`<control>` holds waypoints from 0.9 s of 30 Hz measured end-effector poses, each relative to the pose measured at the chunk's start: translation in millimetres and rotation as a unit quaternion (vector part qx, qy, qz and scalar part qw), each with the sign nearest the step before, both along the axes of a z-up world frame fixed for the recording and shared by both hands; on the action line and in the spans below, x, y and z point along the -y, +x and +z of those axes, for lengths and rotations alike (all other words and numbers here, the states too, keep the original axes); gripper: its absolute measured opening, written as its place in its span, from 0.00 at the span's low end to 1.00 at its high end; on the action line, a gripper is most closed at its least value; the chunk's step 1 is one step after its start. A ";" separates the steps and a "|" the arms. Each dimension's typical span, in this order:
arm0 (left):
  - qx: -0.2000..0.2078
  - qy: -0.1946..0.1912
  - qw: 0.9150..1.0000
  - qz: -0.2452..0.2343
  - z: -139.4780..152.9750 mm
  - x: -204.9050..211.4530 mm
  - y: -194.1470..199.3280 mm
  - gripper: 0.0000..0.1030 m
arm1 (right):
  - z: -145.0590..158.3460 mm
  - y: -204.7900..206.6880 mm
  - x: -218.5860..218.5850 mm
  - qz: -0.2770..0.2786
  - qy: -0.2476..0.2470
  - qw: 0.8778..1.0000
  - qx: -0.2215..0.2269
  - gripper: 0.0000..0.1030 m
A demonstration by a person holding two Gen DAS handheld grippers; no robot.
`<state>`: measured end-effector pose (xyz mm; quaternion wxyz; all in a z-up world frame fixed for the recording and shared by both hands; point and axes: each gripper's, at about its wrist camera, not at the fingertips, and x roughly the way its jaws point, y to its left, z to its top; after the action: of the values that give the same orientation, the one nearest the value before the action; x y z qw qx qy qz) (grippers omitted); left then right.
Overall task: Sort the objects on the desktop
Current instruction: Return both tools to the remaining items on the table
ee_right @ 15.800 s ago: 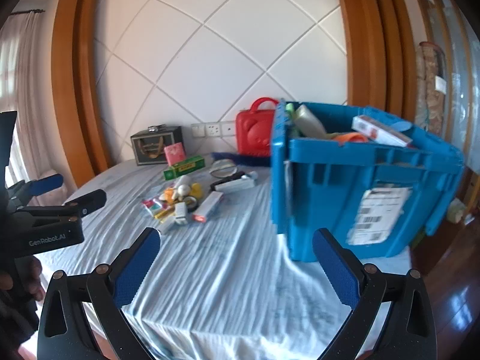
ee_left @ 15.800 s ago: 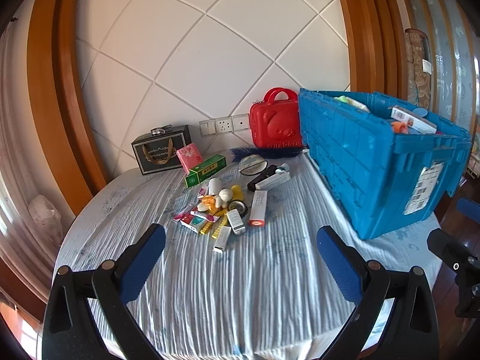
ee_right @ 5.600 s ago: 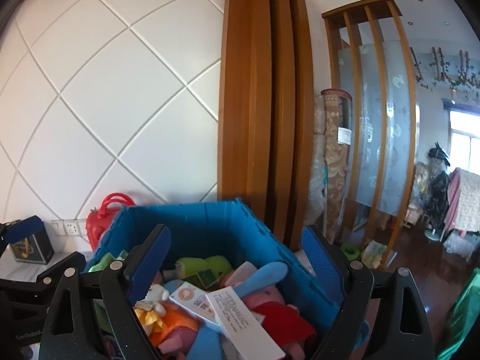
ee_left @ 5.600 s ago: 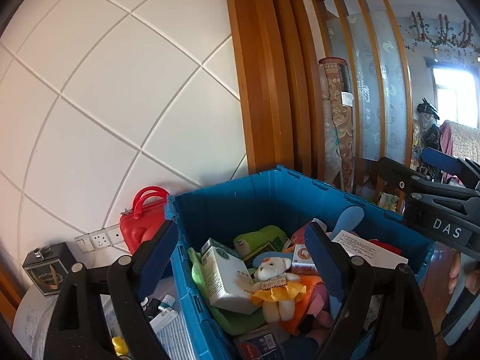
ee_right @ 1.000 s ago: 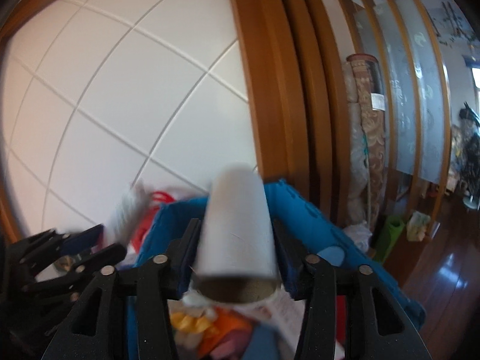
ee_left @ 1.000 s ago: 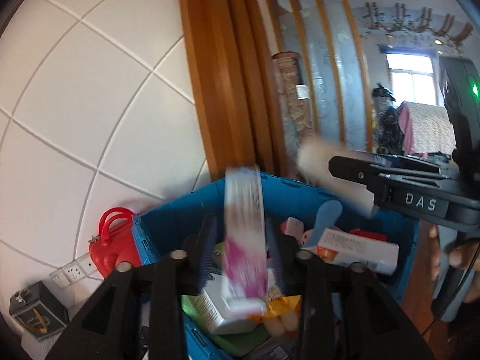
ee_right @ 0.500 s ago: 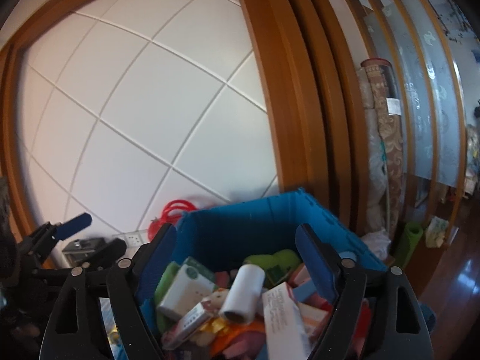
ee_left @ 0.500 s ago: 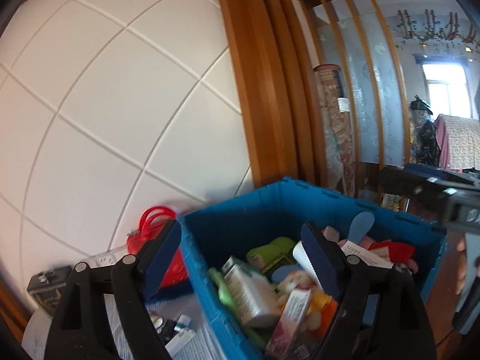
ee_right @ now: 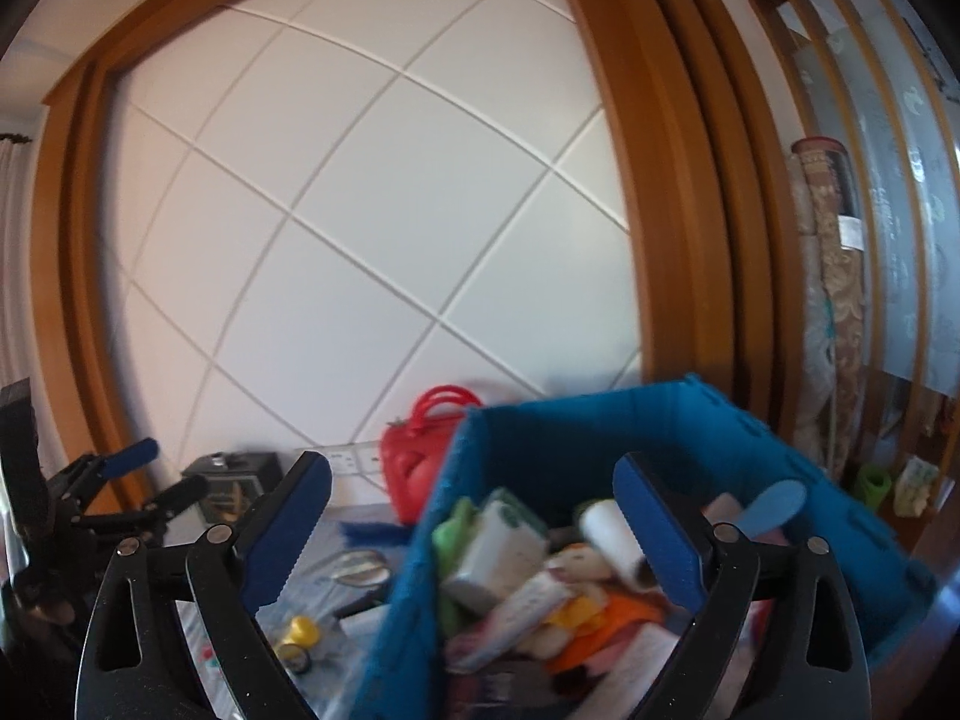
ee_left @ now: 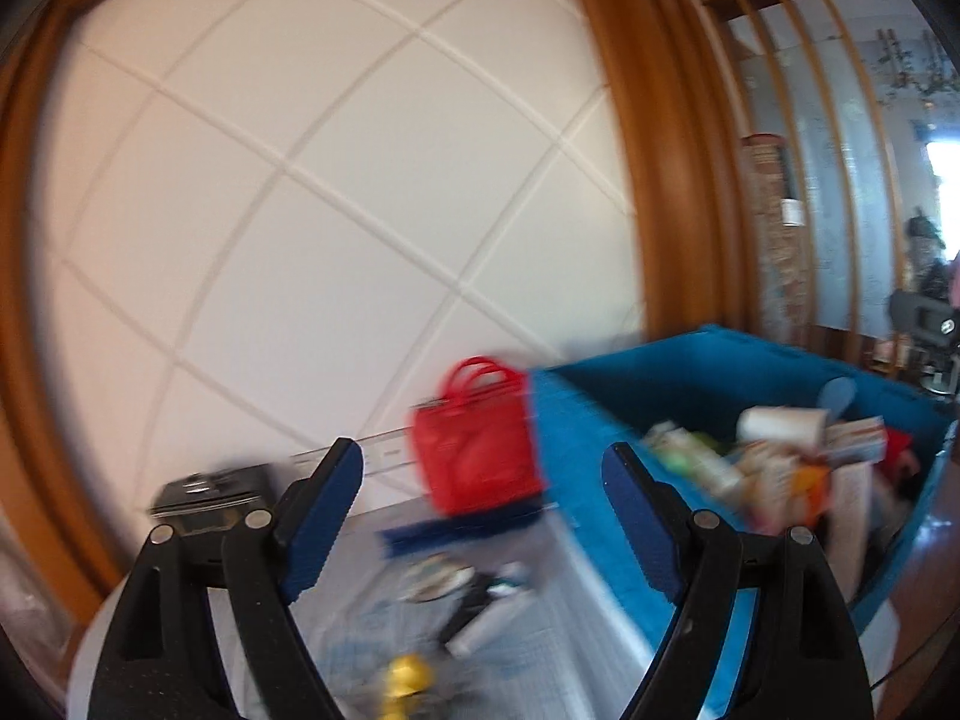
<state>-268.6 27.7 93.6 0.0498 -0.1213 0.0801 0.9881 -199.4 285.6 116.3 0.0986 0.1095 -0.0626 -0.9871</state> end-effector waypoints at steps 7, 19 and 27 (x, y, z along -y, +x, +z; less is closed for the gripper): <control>0.001 -0.003 0.997 0.079 -7.1 104.8 23.9 0.80 | -7.6 -4.5 67.0 0.050 -0.007 0.999 -0.005 0.94; 0.059 -0.042 0.993 0.098 -81.6 211.7 42.0 0.80 | -100.7 -32.2 215.6 0.119 0.026 0.987 0.102 0.99; 0.156 -0.021 0.982 0.101 -179.9 229.3 23.2 0.80 | -197.0 -65.1 265.9 0.147 0.084 0.962 0.213 0.99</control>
<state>-245.4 -201.7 -86.3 -0.0412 -0.2821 0.0789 0.9553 -264.4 19.7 -80.6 0.2170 0.3333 0.0180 -0.9173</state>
